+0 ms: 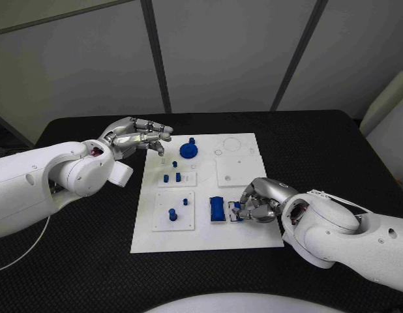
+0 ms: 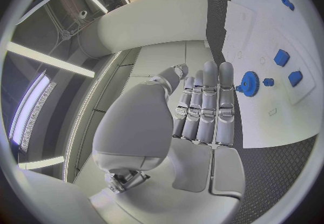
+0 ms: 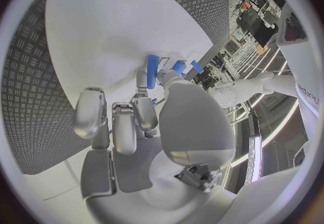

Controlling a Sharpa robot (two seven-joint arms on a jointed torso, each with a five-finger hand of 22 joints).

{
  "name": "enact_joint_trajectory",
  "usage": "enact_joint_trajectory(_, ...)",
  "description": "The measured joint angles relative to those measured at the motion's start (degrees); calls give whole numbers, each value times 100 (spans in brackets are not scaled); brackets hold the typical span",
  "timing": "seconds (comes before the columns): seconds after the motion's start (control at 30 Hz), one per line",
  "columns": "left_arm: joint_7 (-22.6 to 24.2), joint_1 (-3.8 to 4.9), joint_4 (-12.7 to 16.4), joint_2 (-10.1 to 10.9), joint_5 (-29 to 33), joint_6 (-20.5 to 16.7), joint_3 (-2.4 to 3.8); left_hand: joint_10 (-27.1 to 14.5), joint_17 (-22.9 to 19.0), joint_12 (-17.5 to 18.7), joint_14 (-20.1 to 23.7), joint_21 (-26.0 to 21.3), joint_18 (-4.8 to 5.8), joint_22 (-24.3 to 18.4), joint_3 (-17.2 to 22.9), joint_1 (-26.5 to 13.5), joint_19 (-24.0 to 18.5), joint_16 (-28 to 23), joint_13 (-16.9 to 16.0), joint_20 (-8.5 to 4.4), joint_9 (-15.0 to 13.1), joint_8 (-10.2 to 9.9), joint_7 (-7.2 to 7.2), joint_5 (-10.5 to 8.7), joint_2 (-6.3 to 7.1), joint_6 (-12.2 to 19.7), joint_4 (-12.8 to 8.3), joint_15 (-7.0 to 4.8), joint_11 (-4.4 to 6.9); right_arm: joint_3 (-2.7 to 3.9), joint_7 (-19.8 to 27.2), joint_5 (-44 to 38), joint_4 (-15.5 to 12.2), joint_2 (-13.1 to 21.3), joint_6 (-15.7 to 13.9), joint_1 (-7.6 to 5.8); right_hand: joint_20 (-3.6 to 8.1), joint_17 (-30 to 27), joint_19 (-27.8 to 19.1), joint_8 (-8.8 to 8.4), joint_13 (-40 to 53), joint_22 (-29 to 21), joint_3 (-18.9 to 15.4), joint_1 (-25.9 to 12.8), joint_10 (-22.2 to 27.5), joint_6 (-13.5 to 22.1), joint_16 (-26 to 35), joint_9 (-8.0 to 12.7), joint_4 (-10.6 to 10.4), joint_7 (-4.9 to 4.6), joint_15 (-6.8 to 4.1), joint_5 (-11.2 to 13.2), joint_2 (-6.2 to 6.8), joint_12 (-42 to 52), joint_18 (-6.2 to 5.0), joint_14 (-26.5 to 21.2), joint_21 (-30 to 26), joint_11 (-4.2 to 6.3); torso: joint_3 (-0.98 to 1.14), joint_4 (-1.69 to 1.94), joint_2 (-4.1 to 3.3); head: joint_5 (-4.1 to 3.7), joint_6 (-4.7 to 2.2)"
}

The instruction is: Assemble the parts on the task board

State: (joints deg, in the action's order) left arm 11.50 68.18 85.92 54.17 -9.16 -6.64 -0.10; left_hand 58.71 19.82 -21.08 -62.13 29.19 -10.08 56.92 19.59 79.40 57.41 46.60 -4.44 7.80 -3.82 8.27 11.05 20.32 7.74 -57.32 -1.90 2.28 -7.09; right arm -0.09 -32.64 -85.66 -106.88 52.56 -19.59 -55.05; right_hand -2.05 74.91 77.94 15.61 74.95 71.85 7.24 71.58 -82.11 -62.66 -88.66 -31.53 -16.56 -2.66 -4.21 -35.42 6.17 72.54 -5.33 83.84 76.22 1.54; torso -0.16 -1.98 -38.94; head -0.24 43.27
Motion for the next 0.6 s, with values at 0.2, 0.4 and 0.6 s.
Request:
enact_joint_trajectory(0.2,-2,0,-1,0,0,0,0,0,-6,-19,0,0,0,-6,0,0,0,0,0,0,0,0,0,0,0,0,0,0,0,-1,-19,36,2,-15,38,0,0,0,0,4,0,10,-57,-121,0,-26,0,-31,-10,-10,-21,-69,-48,26,0,21,0,0,1,-1,0,-1,7)
enact_joint_trajectory(0.4,-5,0,-2,0,0,2,0,0,-5,-19,0,0,0,-6,0,0,0,0,0,0,0,0,0,0,0,0,0,0,0,-1,-21,57,-10,-24,38,0,22,0,21,30,0,16,-88,-141,0,-47,0,-50,-9,11,-21,-116,-68,54,0,21,0,0,2,-1,0,9,12)
enact_joint_trajectory(0.6,-11,0,-4,-2,0,4,0,0,-5,-19,0,0,0,-5,0,0,0,0,0,0,0,0,0,0,0,0,0,0,0,-4,-14,75,-32,-30,16,2,22,0,21,64,0,27,-122,-179,-2,-67,1,-74,-12,30,-21,-169,-106,89,0,21,0,2,2,-1,0,17,8)
